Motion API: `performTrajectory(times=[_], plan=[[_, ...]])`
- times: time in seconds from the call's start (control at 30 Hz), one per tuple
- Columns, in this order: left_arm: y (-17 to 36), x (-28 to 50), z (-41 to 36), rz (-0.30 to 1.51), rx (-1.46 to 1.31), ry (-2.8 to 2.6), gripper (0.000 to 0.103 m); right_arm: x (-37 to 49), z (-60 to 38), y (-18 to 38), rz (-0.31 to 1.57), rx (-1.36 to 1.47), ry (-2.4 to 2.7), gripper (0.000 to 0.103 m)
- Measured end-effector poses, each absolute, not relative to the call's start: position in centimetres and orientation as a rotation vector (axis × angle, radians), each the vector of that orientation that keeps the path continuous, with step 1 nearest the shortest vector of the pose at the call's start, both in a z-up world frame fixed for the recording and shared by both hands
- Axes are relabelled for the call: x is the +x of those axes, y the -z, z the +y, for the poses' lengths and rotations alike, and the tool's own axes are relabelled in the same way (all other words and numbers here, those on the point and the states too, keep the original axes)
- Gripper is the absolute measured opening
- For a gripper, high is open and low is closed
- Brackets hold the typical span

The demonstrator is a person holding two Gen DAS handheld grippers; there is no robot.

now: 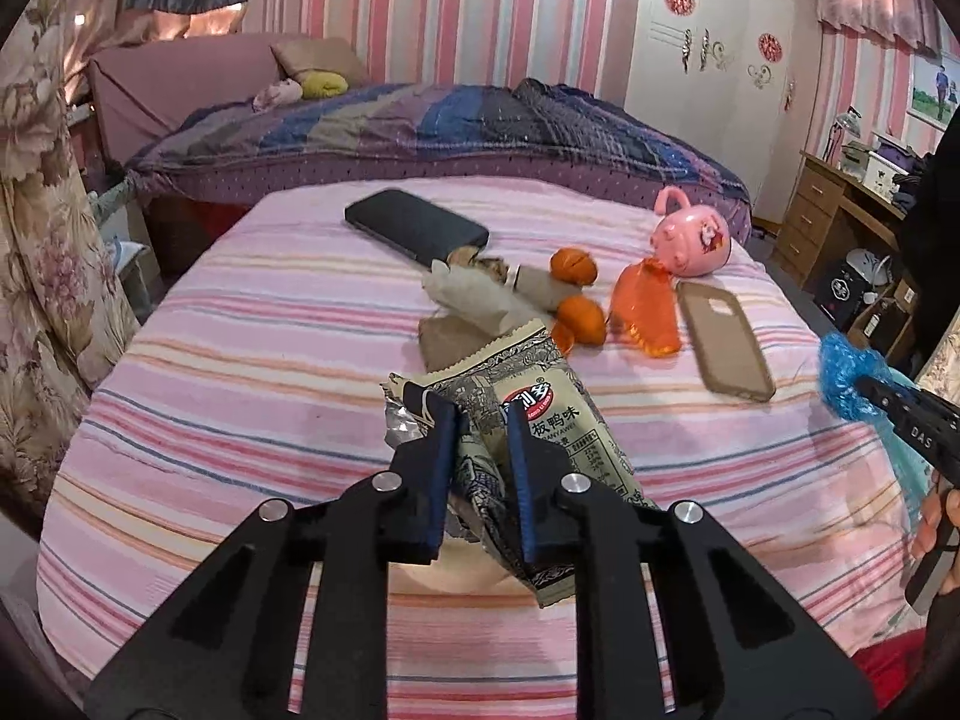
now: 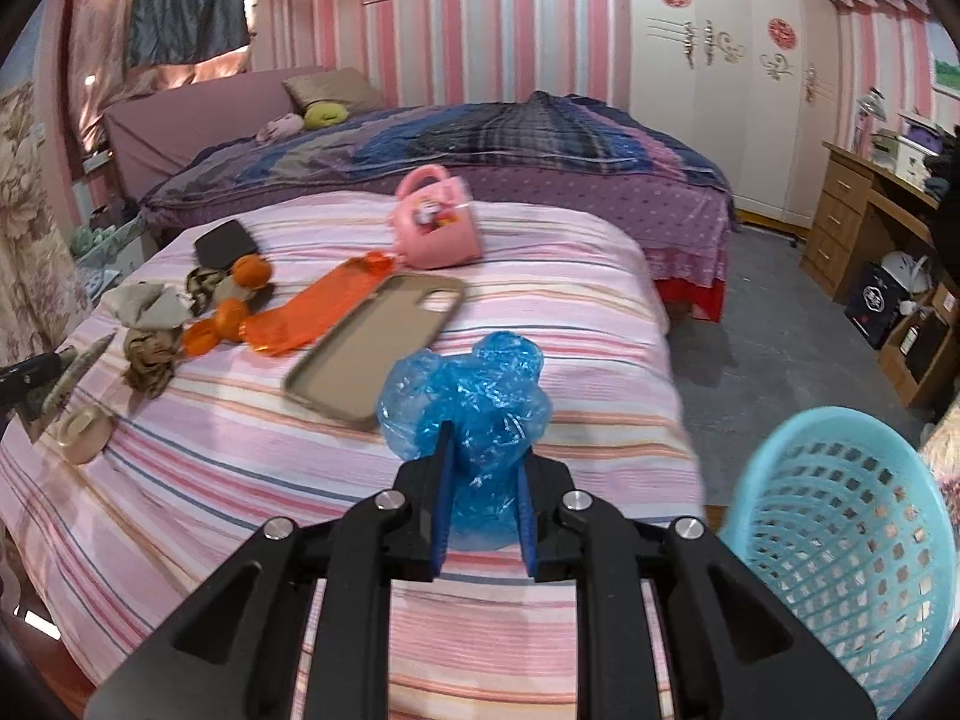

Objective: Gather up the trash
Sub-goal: 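Drop the snack packet into the blue basket with the left tool while the right tool carries the bag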

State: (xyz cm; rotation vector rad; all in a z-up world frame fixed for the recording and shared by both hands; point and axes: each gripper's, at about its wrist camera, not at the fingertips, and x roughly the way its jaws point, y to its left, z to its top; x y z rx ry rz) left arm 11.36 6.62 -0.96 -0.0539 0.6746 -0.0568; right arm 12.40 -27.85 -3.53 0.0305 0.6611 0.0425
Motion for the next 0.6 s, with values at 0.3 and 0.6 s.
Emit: performTrajectory(times=[0.3,0.6], plan=[[-1.9,11.0,-3.0,0.551,0.044,0.13,0.016,10.3,-34.6,2.2,0.608,0.069,0.06,0.018],[-0.8,11.0,-15.0,0.545,0.043,0.298,0.016,7.4,-45.1,3.1,0.618,0.115,0.237,0.018]])
